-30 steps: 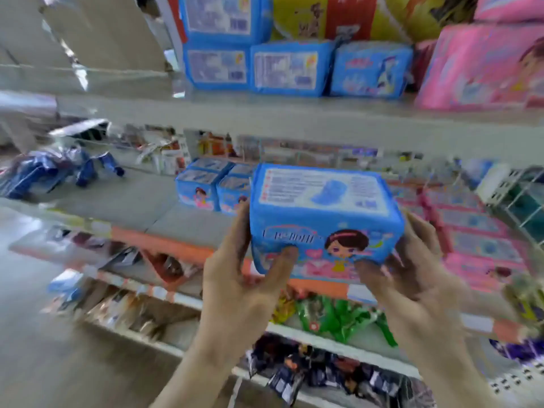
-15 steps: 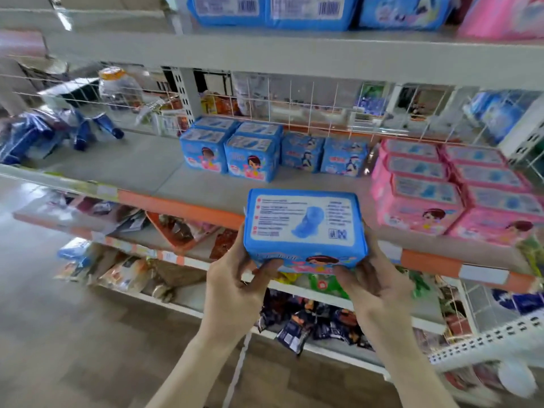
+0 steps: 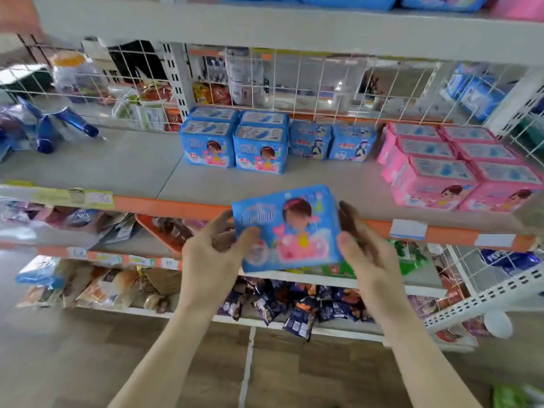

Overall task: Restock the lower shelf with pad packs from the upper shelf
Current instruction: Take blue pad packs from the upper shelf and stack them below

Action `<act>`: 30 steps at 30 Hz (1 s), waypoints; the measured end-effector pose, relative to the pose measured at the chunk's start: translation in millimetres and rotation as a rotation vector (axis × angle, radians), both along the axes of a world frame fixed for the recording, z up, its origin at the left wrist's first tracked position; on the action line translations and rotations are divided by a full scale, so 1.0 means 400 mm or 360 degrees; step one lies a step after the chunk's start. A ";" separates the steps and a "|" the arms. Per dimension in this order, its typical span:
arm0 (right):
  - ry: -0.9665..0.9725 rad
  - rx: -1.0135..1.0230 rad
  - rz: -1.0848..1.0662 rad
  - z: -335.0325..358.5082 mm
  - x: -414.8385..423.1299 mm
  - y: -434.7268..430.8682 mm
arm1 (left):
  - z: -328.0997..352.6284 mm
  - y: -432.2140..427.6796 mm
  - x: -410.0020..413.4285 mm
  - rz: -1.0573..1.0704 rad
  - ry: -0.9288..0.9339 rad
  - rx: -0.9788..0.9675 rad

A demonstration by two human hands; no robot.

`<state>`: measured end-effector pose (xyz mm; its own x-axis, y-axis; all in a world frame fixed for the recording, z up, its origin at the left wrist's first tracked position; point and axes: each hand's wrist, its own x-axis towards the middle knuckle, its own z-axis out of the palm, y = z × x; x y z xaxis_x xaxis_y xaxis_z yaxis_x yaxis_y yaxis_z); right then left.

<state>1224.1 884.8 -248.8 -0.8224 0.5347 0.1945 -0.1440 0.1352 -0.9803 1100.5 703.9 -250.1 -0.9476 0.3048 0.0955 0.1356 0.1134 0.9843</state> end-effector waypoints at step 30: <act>-0.0201 -0.0427 -0.0155 -0.059 -0.147 -0.096 | 0.010 -0.141 -0.138 0.0044 0.0405 -0.0309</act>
